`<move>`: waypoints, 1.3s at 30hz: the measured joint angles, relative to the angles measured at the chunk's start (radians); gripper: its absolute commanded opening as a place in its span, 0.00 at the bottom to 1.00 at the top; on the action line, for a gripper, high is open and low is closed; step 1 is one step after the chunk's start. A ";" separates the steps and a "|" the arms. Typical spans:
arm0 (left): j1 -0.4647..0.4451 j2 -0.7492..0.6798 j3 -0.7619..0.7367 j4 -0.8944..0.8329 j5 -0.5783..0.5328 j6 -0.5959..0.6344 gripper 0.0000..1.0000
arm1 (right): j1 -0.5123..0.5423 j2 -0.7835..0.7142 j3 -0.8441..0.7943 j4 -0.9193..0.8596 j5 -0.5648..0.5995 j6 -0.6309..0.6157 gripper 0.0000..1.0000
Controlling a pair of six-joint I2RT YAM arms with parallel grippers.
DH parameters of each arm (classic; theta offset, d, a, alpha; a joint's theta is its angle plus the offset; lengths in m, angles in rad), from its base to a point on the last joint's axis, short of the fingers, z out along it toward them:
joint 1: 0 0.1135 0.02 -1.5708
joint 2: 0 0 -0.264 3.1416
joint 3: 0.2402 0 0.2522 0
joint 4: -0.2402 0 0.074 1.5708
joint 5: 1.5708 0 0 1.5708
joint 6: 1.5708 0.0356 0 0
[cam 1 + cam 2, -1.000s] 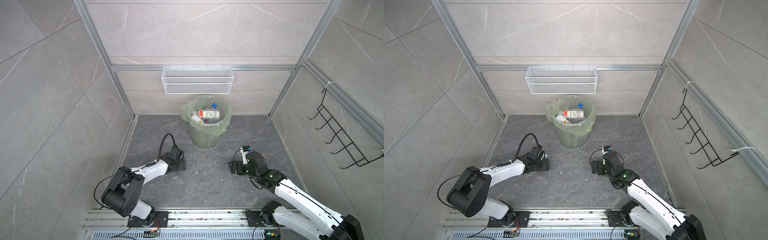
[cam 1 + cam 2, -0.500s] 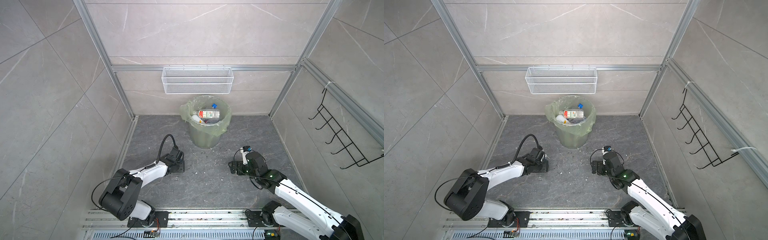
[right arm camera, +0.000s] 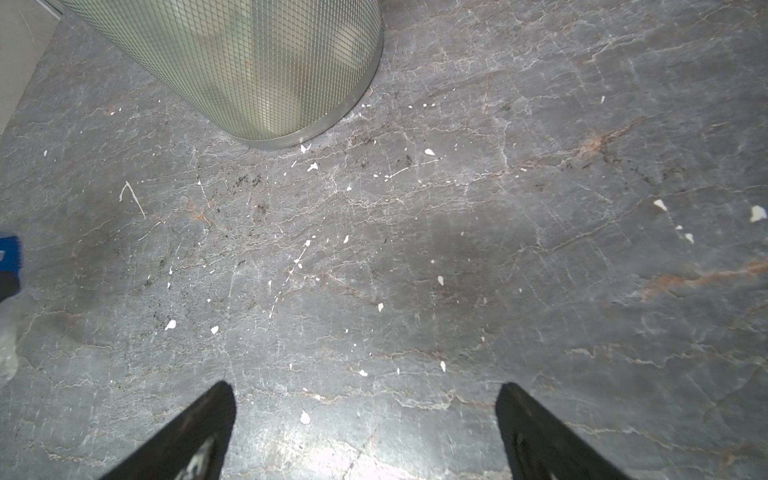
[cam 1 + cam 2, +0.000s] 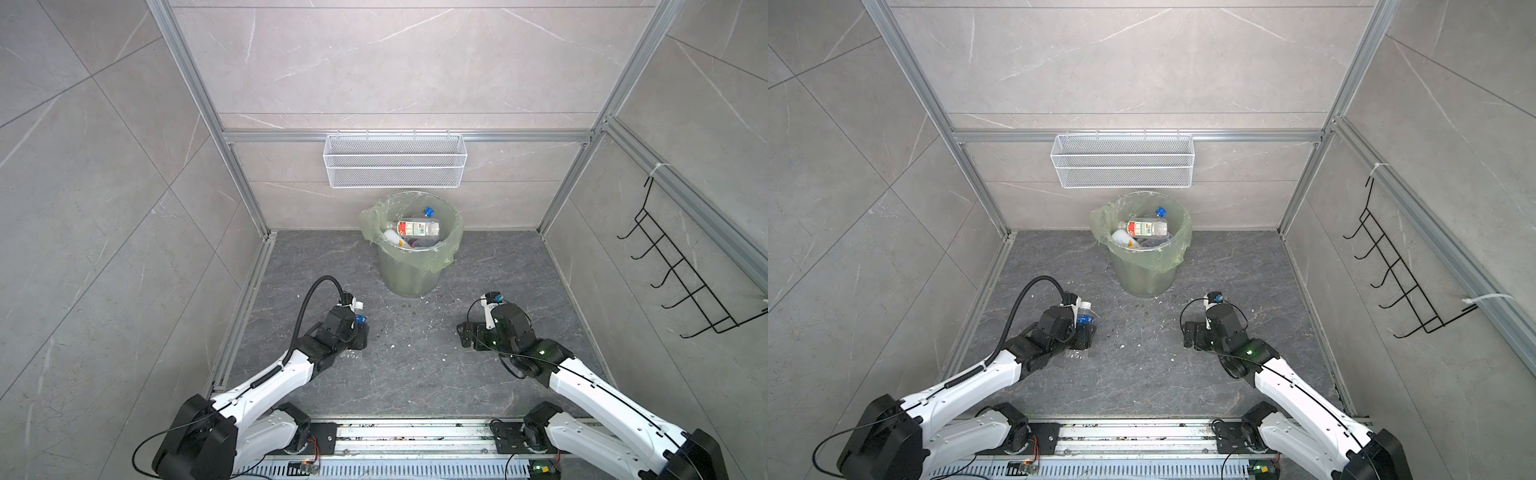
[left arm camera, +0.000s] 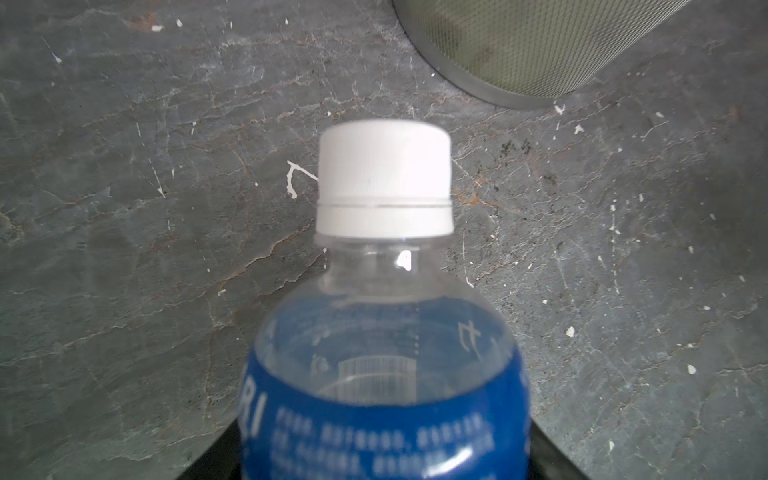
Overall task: Throw the plastic bottles in the bin
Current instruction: 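Lift the blue-labelled bottle with the left gripper and carry it over the bin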
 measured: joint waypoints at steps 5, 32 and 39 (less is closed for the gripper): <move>-0.008 -0.118 -0.027 0.020 0.006 0.018 0.63 | 0.000 0.002 0.000 0.000 0.000 0.000 1.00; -0.028 -0.155 0.337 -0.009 0.023 0.134 0.63 | 0.000 0.022 0.025 0.016 -0.013 -0.001 0.99; -0.020 0.186 0.796 -0.058 0.075 0.212 0.63 | 0.000 0.018 0.031 0.023 -0.027 0.000 1.00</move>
